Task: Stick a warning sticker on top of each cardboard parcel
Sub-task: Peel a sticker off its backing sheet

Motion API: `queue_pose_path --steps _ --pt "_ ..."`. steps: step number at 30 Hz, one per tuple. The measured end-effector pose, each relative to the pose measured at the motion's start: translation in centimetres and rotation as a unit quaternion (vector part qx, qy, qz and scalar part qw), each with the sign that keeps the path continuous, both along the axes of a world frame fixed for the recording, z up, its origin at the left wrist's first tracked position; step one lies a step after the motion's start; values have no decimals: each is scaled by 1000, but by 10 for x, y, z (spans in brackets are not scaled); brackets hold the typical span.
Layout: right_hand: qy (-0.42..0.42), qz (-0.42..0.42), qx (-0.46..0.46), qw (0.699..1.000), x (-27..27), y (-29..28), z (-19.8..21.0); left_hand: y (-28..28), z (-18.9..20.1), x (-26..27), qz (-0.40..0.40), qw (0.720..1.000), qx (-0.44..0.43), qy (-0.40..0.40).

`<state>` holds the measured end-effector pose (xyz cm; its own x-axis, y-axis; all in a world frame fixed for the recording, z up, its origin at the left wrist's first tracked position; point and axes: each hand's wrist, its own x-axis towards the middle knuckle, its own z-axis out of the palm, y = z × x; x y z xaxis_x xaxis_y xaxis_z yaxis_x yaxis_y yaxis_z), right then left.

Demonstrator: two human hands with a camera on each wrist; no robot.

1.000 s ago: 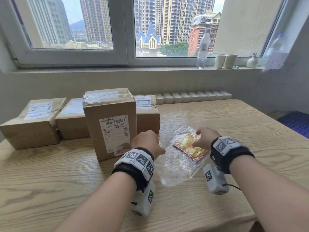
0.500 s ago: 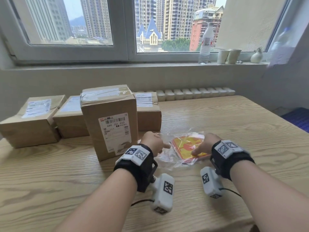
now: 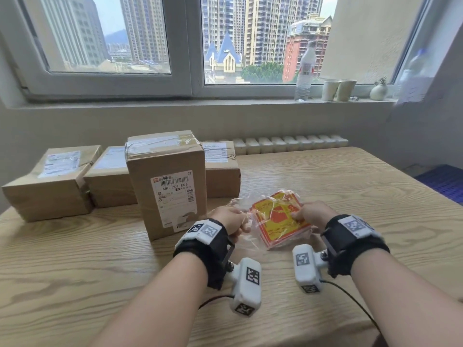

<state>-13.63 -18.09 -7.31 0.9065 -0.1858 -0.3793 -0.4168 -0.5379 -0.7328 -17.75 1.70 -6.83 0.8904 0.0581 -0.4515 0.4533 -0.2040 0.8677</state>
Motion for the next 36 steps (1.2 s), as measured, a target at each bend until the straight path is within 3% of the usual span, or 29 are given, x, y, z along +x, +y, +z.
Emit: queue_pose_path --steps 5,16,22,26,36 --pt "13 30 24 999 -4 3 2 -2 -6 13 23 986 130 -103" --pt "2 58 63 996 -7 -2 2 -8 -16 29 48 975 149 -158" --pt "1 41 55 998 -8 -8 -1 -3 -16 28 35 976 156 -150" --pt "-35 -16 65 997 -9 -8 -2 -1 -15 27 12 981 143 -131" --pt "-9 36 42 998 -3 -1 1 -5 -16 25 13 977 176 -120"
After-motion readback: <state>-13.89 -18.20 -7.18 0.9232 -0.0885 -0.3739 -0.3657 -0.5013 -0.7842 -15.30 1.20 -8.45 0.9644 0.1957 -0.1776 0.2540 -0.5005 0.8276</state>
